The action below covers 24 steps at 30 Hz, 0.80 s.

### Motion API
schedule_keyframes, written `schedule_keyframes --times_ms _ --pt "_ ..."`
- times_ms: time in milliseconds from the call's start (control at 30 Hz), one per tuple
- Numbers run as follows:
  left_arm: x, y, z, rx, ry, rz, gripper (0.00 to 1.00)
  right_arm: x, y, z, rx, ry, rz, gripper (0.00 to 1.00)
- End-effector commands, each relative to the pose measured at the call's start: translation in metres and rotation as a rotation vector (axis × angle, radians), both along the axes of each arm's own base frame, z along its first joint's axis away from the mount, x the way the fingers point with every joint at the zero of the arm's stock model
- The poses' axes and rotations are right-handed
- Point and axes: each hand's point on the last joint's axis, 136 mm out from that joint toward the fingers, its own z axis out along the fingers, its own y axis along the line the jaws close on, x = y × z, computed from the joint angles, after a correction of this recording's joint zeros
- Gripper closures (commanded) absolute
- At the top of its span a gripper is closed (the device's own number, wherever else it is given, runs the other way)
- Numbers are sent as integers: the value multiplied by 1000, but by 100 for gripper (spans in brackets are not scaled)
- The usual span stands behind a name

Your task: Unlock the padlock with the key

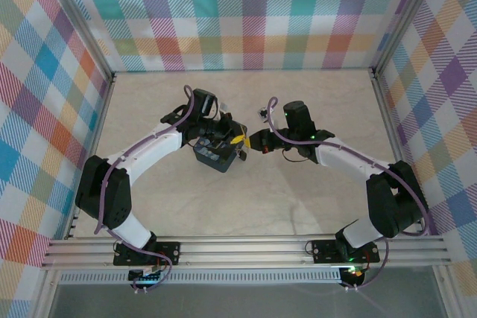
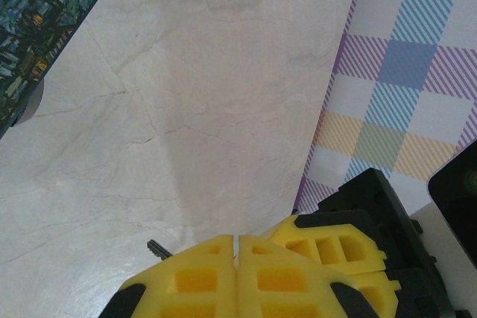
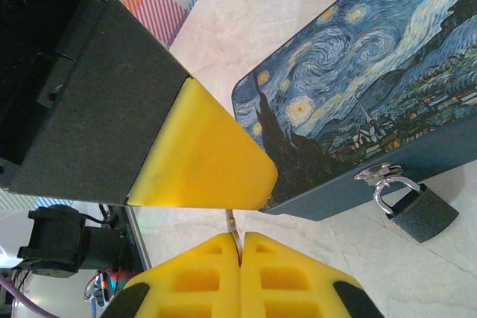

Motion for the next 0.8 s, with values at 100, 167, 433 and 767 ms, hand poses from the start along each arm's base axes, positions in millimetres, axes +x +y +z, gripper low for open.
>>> schedule_keyframes --times_ms 100,167,433,767 --pt "5 -1 3 -10 6 23 100 0 4 10 43 -41 13 90" --pt "6 1 4 -9 5 33 100 -1 4 11 47 -43 12 86" --pt "8 9 6 -18 3 63 100 -1 7 11 86 -28 14 78" --pt "7 14 7 -37 14 76 100 7 2 16 115 -26 -38 69"
